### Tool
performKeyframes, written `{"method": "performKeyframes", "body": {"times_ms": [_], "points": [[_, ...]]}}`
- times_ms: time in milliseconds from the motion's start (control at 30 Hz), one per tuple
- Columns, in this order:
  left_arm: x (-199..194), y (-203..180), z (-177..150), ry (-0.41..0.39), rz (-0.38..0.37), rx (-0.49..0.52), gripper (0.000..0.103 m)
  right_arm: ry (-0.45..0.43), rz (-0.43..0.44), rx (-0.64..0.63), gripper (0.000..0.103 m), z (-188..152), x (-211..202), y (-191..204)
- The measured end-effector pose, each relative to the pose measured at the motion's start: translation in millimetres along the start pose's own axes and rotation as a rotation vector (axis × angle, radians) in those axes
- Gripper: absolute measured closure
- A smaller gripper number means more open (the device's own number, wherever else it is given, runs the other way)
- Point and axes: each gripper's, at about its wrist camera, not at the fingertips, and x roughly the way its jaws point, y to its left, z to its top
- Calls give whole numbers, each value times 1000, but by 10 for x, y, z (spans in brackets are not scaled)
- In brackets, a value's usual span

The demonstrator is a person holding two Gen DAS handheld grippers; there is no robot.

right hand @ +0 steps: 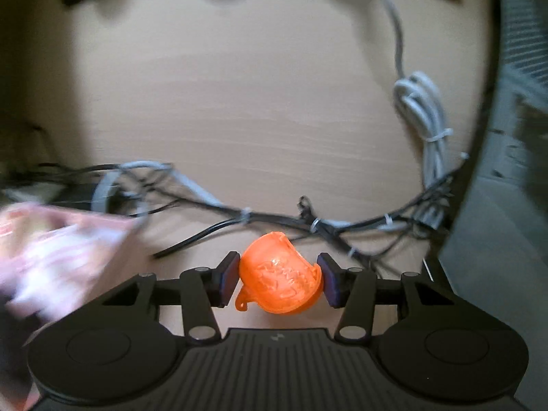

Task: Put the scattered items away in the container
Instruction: 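Grasp the orange cap with the right gripper while the left holds the corn toy, then carry the corn toy and orange cap over the pink box and release both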

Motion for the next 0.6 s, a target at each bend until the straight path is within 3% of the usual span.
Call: {"method": "performKeyframes", "body": {"times_ms": [233, 600], "points": [[54, 4, -79, -20, -22, 58, 6, 64, 110, -12, 54, -548, -985, 325], [112, 64, -102, -54, -64, 103, 8, 194, 261, -87, 54, -1047, -1491, 820]]}}
